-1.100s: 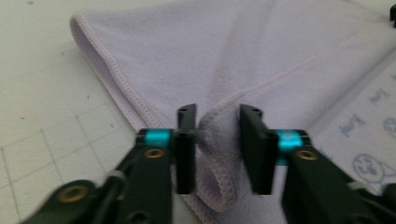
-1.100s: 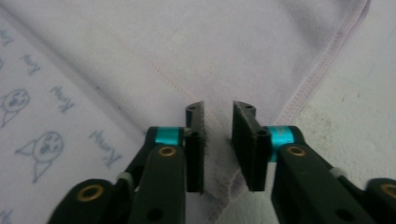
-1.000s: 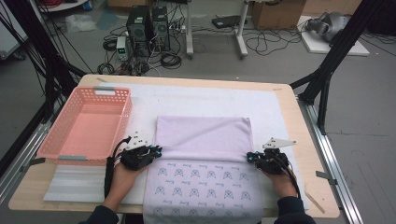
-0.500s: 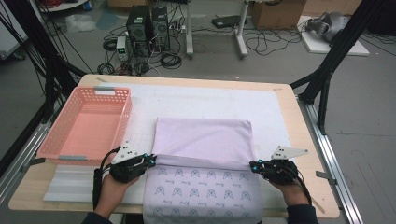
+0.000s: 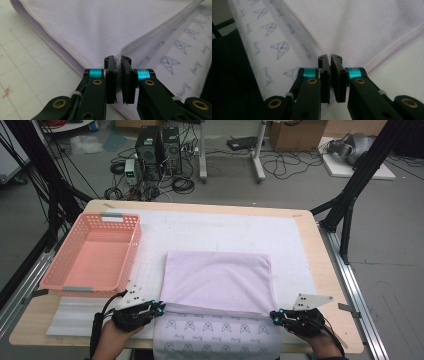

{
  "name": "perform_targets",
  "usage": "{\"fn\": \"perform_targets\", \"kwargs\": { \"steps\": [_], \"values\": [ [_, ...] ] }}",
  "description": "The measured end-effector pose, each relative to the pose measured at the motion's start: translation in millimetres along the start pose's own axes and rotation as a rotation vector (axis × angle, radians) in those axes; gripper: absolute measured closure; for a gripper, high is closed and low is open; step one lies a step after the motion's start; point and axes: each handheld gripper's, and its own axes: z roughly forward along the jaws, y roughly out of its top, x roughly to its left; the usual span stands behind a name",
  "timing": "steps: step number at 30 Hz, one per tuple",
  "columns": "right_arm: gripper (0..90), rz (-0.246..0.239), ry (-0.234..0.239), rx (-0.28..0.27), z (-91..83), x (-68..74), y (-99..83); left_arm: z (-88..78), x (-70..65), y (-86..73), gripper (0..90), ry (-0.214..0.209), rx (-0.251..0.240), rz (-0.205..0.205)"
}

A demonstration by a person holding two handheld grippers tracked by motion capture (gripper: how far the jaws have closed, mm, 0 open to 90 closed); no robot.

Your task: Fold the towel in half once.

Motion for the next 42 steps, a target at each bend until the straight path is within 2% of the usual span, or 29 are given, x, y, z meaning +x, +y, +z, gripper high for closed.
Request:
{"fn": "perform_targets", "kwargs": {
  "steps": [3,4,5,6,7,8,10,11,12,15,16,18,20,21,25,27,28,30,32,35,39,41,42],
  "values": [
    [85.9,-0.002,0.007,0.0,-4.1,3.7,-3.6,-2.9,-5.3,-4.3,81.5,-0.015,0.023,-0.003],
    [85.4,-0.008,0.012,-0.005,-4.7,4.4,-4.9,-4.6,-5.4,-4.5,77.6,-0.015,0.027,-0.023],
    [84.3,-0.007,0.023,-0.006,-5.8,5.0,-5.9,-6.3,-4.2,-4.2,69.1,-0.004,0.022,-0.05],
    [81.6,0.001,0.034,-0.011,-7.1,5.7,-6.4,-8.0,-1.9,-3.6,57.8,0.007,0.006,-0.088],
    [77.0,0.003,0.041,-0.022,-8.6,5.4,-6.3,-9.9,1.8,-2.5,50.2,0.017,-0.016,-0.121],
    [71.6,0.017,0.035,-0.045,-10.5,4.2,-5.3,-11.6,6.3,-0.8,46.6,0.02,-0.046,-0.152],
    [67.1,0.066,0.012,-0.123,-14.0,-1.9,-1.0,-12.9,15.7,4.1,45.3,0.02,-0.1,-0.218],
    [66.7,0.082,-0.012,-0.162,-14.1,-5.7,2.2,-12.2,19.4,7.2,44.6,0.021,-0.123,-0.243],
    [66.8,0.1,-0.036,-0.176,-12.4,-8.5,5.8,-10.8,22.5,10.3,44.6,0.022,-0.138,-0.25],
    [65.4,0.115,-0.122,-0.138,4.1,-15.0,15.0,-4.2,30.7,20.0,44.5,0.041,-0.149,-0.243],
    [65.4,0.119,-0.127,-0.107,11.0,-16.5,16.9,-1.2,34.2,23.4,44.5,0.05,-0.152,-0.247],
    [65.8,0.082,-0.136,-0.029,23.7,-16.1,19.1,5.1,43.1,29.7,43.8,0.072,-0.156,-0.257],
    [66.0,0.034,-0.141,0.062,31.4,-13.6,16.1,11.7,51.6,34.9,43.0,0.095,-0.149,-0.275],
    [66.0,0.035,-0.143,0.06,30.5,-11.4,13.1,14.9,55.6,36.9,42.5,0.103,-0.148,-0.279],
    [65.8,0.01,-0.092,0.094,19.0,-8.9,6.7,27.8,66.9,44.5,42.3,0.123,-0.134,-0.299],
    [64.1,0.008,-0.084,0.087,15.5,-11.7,7.7,35.8,73.1,48.5,41.9,0.132,-0.139,-0.321],
    [62.8,0.015,-0.088,0.061,14.2,-15.0,9.6,40.2,76.7,51.3,41.6,0.137,-0.126,-0.328],
    [58.7,0.055,-0.111,-0.025,12.3,-23.3,14.4,48.2,83.3,57.0,41.4,0.136,-0.132,-0.346],
    [55.2,0.085,-0.161,-0.076,12.9,-32.8,20.1,55.9,89.6,63.4,41.1,0.141,-0.138,-0.357],
    [54.8,0.116,-0.199,-0.097,17.3,-46.8,26.1,69.0,100.2,74.4,40.2,0.159,-0.111,-0.334],
    [54.9,0.119,-0.22,-0.098,25.0,-61.7,30.7,88.0,117.5,82.4,40.2,0.208,-0.063,-0.321],
    [54.6,0.127,-0.234,-0.101,28.3,-69.1,33.6,98.4,122.5,83.9,40.8,0.224,-0.022,-0.291],
    [53.3,0.135,-0.245,-0.104,30.3,-73.9,35.6,103.1,124.0,83.1,42.0,0.216,-0.01,-0.278]
  ]
}}
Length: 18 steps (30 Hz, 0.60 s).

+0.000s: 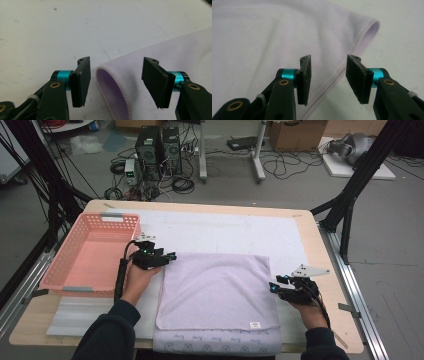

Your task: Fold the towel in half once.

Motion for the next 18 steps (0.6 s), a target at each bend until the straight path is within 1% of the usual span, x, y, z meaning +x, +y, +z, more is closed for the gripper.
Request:
{"fn": "perform_targets", "kwargs": {
  "steps": [1,2,3,4,5,6,7,9,10,12,13,14,15,17,18],
  "values": [
    [52.2,0.012,-0.02,0.0,3.1,-4.0,2.8,4.6,1.0,-1.6,43.5,-0.008,0.005,-0.007],
    [51.5,0.029,-0.045,-0.004,6.5,-8.1,5.6,8.7,2.3,-3.2,44.3,-0.002,0.015,-0.013],
    [50.7,0.044,-0.061,-0.012,10.1,-13.0,8.4,11.4,4.3,-4.8,44.1,-0.003,0.007,-0.013],
    [49.3,0.054,-0.076,-0.019,14.7,-18.3,11.7,12.5,6.6,-4.8,46.7,0.007,-0.012,-0.019],
    [48.0,0.084,-0.086,-0.02,21.3,-23.9,16.8,12.8,7.7,-4.5,48.7,0.009,-0.013,-0.028],
    [46.8,0.092,-0.091,-0.023,24.3,-26.3,18.9,13.6,9.7,-2.8,50.3,0.002,-0.007,-0.037],
    [46.5,0.108,-0.096,-0.022,32.3,-31.8,24.3,14.4,9.9,-1.9,51.2,0.007,-0.004,-0.015],
    [45.8,0.125,-0.093,-0.01,48.1,-38.0,32.4,16.0,10.1,-0.6,58.0,0.017,0.003,0.012],
    [45.9,0.129,-0.092,0.004,56.3,-39.4,35.9,16.2,10.3,-0.5,62.1,0.025,0.004,0.01],
    [47.2,0.123,-0.093,0.043,71.7,-41.0,39.9,16.1,12.8,-0.6,74.8,0.011,0.004,-0.003],
    [48.8,0.111,-0.099,0.07,78.1,-41.5,40.5,16.2,12.6,-0.6,80.4,-0.001,0.006,0.003],
    [50.2,0.093,-0.106,0.074,81.5,-42.1,39.9,16.4,11.7,-0.6,83.2,0.002,0.005,0.011],
    [55.2,0.093,-0.108,0.07,81.2,-43.9,39.7,16.0,12.0,-0.6,84.1,0.002,0.008,0.013],
    [67.3,0.118,-0.083,0.06,78.4,-49.0,37.5,16.2,12.3,-0.6,85.2,0.006,0.004,0.003],
    [76.1,0.144,-0.069,0.06,76.8,-51.0,36.6,16.1,12.6,-0.3,85.5,0.013,0.006,-0.001]
  ]
}}
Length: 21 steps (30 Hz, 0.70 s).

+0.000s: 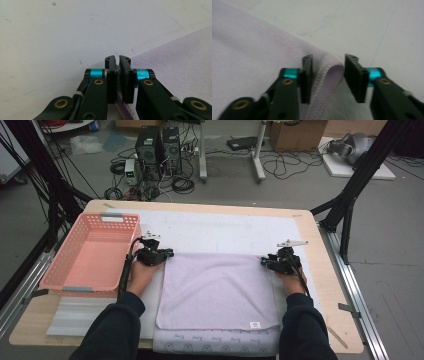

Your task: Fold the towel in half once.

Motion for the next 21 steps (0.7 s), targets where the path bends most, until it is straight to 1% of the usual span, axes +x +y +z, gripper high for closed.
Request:
{"fn": "perform_targets", "kwargs": {
  "steps": [1,3,4,5,6,7,8,10,12,13,14,15,16,17,19,21],
  "values": [
    [82.2,0.0,0.029,0.002,-0.6,-2.5,0.0,0.1,0.1,0.6,85.7,0.012,-0.009,-0.003],
    [85.6,-0.034,0.025,0.003,-1.1,-2.0,1.5,-0.6,1.9,2.9,86.0,0.034,-0.037,-0.008],
    [86.0,-0.059,0.008,0.006,-0.8,-0.8,3.1,-0.4,2.8,5.1,86.1,0.037,-0.046,-0.022],
    [86.5,-0.081,-0.011,0.003,-0.4,-0.8,5.0,0.4,3.5,8.6,86.1,0.036,-0.039,-0.022],
    [86.6,-0.096,-0.034,-0.007,-0.1,-1.5,7.3,0.8,3.5,10.7,86.1,0.043,-0.063,-0.02],
    [86.6,-0.103,-0.05,-0.012,-0.1,-2.7,9.9,1.1,4.9,13.7,86.1,0.045,-0.072,-0.033],
    [86.6,-0.109,-0.063,-0.025,0.2,-4.9,12.9,2.6,7.3,17.8,86.1,0.042,-0.06,-0.042],
    [86.7,-0.112,-0.074,-0.038,2.2,-8.8,20.9,6.7,10.4,26.3,86.1,0.054,-0.07,-0.046],
    [86.6,-0.117,-0.09,-0.053,5.3,-11.7,29.9,11.4,14.6,35.8,86.0,0.059,-0.072,-0.06],
    [86.6,-0.114,-0.093,-0.059,7.2,-13.8,34.1,13.4,16.2,39.5,86.0,0.059,-0.092,-0.064],
    [86.6,-0.11,-0.1,-0.064,9.2,-15.9,38.1,15.1,18.4,41.5,86.0,0.058,-0.125,-0.083],
    [86.6,-0.1,-0.098,-0.069,11.6,-18.5,42.1,18.2,20.8,45.0,86.0,0.066,-0.106,-0.097],
    [86.6,-0.093,-0.092,-0.074,13.6,-21.3,45.8,22.6,22.2,48.5,85.9,0.075,-0.097,-0.103],
    [86.6,-0.095,-0.096,-0.076,16.6,-23.7,50.6,24.0,22.8,49.5,85.9,0.079,-0.103,-0.103],
    [86.5,-0.093,-0.103,-0.074,21.5,-26.6,56.7,28.7,25.1,55.1,85.9,0.091,-0.125,-0.129],
    [86.5,-0.092,-0.116,-0.07,26.3,-29.2,62.3,31.0,26.7,58.9,85.9,0.097,-0.136,-0.12]
  ]
}}
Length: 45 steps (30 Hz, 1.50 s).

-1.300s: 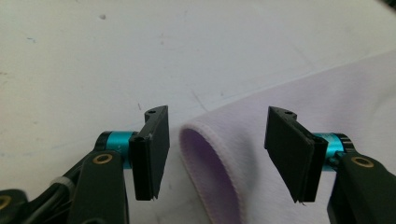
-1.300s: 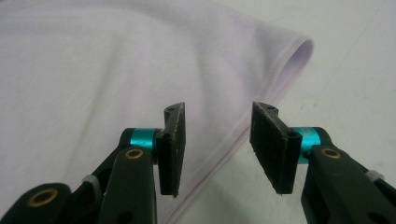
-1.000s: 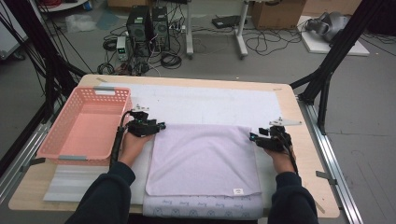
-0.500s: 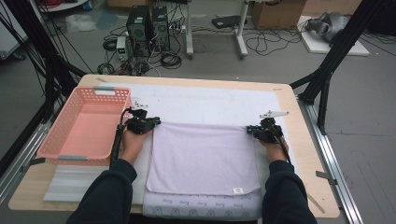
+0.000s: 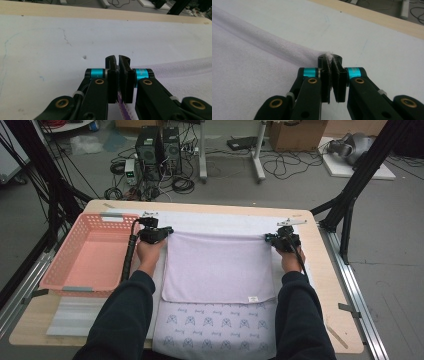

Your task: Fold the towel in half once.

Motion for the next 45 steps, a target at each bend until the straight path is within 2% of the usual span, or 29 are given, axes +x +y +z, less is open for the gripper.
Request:
{"fn": "perform_targets", "kwargs": {
  "steps": [2,4,6,7,9,12,14,15,17,20,21,24,27,30,32,33,34,39,42,45],
  "values": [
    [86.6,0.011,-0.007,-0.001,5.2,-1.9,5.3,1.9,0.1,5.0,85.9,0.004,-0.013,0.021],
    [86.4,0.027,-0.022,-0.033,6.8,-2.3,5.8,1.4,-0.5,6.2,85.8,-0.007,-0.042,0.036],
    [85.7,0.062,-0.017,-0.021,10.9,-2.9,2.3,2.7,-0.1,3.8,82.9,-0.012,-0.019,0.048],
    [83.3,0.071,-0.016,-0.007,13.1,-2.5,0.5,3.5,0.1,2.4,76.0,-0.008,-0.006,0.047],
    [67.5,0.097,-0.021,0.002,13.9,-0.6,-1.0,3.5,0.9,-0.1,63.6,-0.035,0.025,0.044],
    [57.7,0.114,-0.024,-0.019,9.0,2.6,0.4,-1.2,-1.8,-0.3,47.1,-0.054,0.059,0.049],
    [52.5,0.096,-0.042,-0.024,4.0,5.5,1.2,-7.5,-6.6,-2.3,43.2,-0.067,0.027,0.069],
    [51.0,0.099,-0.046,-0.027,0.8,6.4,0.9,-10.3,-8.9,-4.3,43.3,-0.07,0.01,0.072],
    [50.3,0.117,-0.047,-0.052,-6.1,7.5,-1.5,-12.9,-11.2,-8.3,42.3,-0.071,0.017,0.084],
    [48.8,0.127,-0.051,-0.052,-15.7,9.1,-7.7,-15.5,-13.8,-9.6,37.3,-0.088,0.059,0.086],
    [48.6,0.124,-0.048,-0.048,-19.0,9.7,-10.1,-17.9,-16.4,-9.1,36.2,-0.09,0.056,0.095],
    [46.9,0.107,-0.044,-0.034,-30.4,13.1,-16.6,-27.5,-24.1,-9.7,35.7,-0.118,0.007,0.106],
    [46.1,0.088,-0.027,-0.048,-43.4,18.1,-23.6,-35.9,-31.6,-13.2,34.8,-0.143,-0.004,0.138],
    [46.1,0.085,0.005,-0.057,-56.4,24.7,-32.4,-42.2,-38.2,-13.9,28.4,-0.158,0.03,0.145],
    [44.9,0.091,0.041,-0.012,-63.1,28.7,-35.2,-48.5,-45.3,-15.3,27.6,-0.162,0.002,0.162],
    [46.9,0.086,0.049,-0.013,-67.3,32.2,-37.2,-52.5,-48.2,-17.1,28.2,-0.17,-0.018,0.166],
    [47.5,0.063,0.052,-0.027,-71.9,35.3,-39.4,-55.5,-50.8,-18.7,29.1,-0.178,-0.024,0.17],
    [46.3,0.046,0.069,-0.035,-89.0,47.1,-48.0,-69.3,-60.4,-29.5,28.7,-0.208,-0.036,0.193],
    [46.3,0.038,0.079,-0.039,-97.9,53.3,-53.8,-77.8,-65.0,-35.3,28.8,-0.219,-0.031,0.222],
    [46.0,0.034,0.088,-0.03,-104.4,60.2,-62.1,-86.0,-68.1,-43.7,28.9,-0.235,-0.028,0.231]
  ]
}}
